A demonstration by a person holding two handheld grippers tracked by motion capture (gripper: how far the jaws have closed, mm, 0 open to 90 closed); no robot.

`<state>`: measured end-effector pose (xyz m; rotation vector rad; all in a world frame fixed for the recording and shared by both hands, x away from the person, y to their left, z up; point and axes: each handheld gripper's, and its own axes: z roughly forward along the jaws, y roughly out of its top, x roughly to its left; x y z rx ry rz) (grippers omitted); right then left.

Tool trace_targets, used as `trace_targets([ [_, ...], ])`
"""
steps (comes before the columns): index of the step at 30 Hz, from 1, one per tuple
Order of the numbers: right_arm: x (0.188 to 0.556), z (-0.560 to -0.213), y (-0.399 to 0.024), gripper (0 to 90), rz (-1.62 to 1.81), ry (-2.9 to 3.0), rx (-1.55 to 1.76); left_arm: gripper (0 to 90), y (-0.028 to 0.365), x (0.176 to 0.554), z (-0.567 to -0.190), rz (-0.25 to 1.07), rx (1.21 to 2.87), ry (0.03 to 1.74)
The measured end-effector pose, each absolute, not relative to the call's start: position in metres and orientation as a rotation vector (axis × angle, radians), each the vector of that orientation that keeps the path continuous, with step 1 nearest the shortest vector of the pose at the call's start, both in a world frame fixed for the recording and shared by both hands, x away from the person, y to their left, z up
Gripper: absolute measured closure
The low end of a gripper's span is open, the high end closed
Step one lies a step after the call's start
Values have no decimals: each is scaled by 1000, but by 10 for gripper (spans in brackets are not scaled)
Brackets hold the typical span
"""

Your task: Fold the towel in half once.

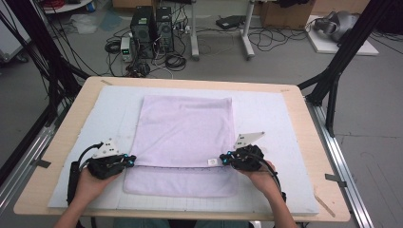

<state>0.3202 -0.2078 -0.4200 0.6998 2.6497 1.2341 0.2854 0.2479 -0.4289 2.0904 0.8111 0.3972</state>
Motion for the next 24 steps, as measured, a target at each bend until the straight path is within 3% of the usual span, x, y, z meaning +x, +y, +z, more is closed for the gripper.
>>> trace_targets([
  [12,289,-373,-222,875,1365,2569,591,877,251,252,-399,395,2056,743],
  [18,261,-390,-222,872,1320,2645,560,868,250,228,-420,363,2130,730],
  [21,260,-410,-220,728,1286,2710,591,677,251,228,-428,351,2133,761],
  [24,262,-420,-220,688,1320,2710,613,663,250,228,-431,349,2131,741],
])
